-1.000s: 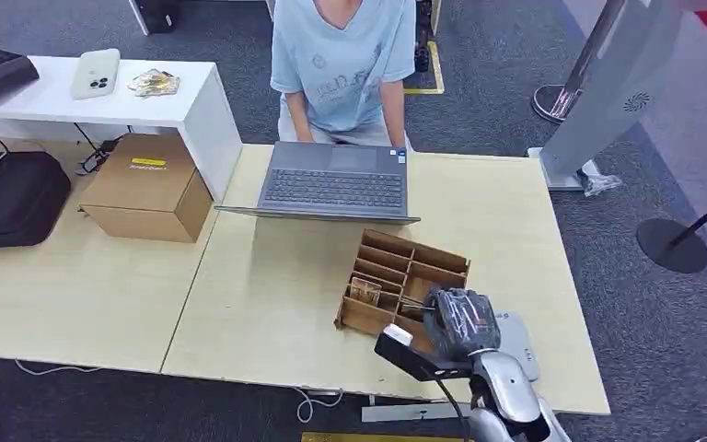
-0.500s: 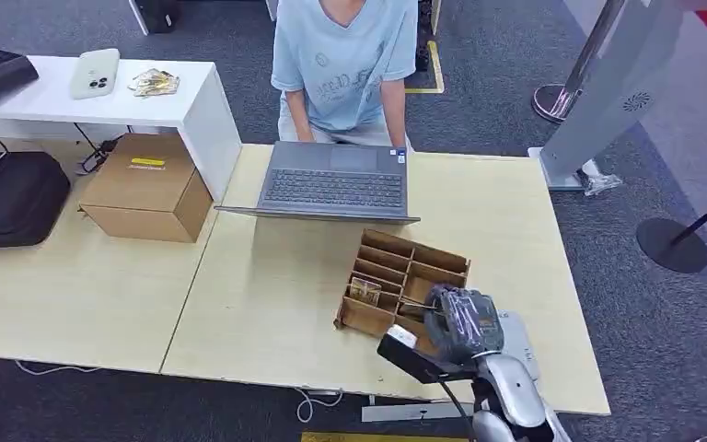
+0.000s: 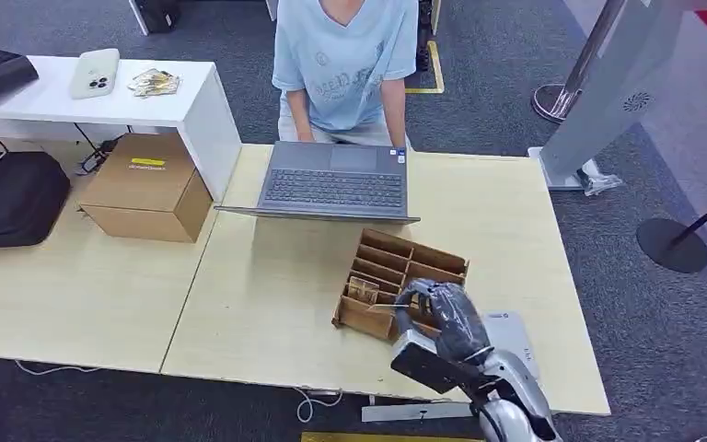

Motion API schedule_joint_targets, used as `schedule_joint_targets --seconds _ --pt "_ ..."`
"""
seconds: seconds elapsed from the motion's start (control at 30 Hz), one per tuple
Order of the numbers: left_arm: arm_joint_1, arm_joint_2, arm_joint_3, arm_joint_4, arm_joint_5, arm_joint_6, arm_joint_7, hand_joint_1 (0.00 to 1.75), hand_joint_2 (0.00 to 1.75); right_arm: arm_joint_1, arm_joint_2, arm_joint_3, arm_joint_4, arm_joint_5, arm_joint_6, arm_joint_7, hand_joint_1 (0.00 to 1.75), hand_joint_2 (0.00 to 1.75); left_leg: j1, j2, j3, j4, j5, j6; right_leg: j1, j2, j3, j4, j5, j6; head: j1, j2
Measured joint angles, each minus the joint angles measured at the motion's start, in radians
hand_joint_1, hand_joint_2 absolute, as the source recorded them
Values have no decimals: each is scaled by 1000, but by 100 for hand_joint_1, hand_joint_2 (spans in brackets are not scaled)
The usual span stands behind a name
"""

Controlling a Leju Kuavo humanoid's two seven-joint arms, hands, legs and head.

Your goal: Pass the card to the sensor for recognition and then transmit it.

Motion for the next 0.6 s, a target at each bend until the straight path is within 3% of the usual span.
schedule_joint_targets --seconds 0.2,0.37,0.6 --pt "0 0 1 0 0 2 -4 0 0 -23 0 0 -7 -67 -4 -32 175 175 0 0 0 0 0 0 0 0 0 0 0 0 0 0" --pt "0 -1 1 0 -7 3 -9 0 0 -48 10 -7 -19 71 -180 -33 175 175 0 0 0 0 0 0 0 0 0 0 0 0 0 0" --pt "0 -8 1 0 -25 6 -18 0 0 -98 38 -7 -19 200 -343 -97 175 175 0 0 0 0 0 0 0 0 0 0 0 0 0 0"
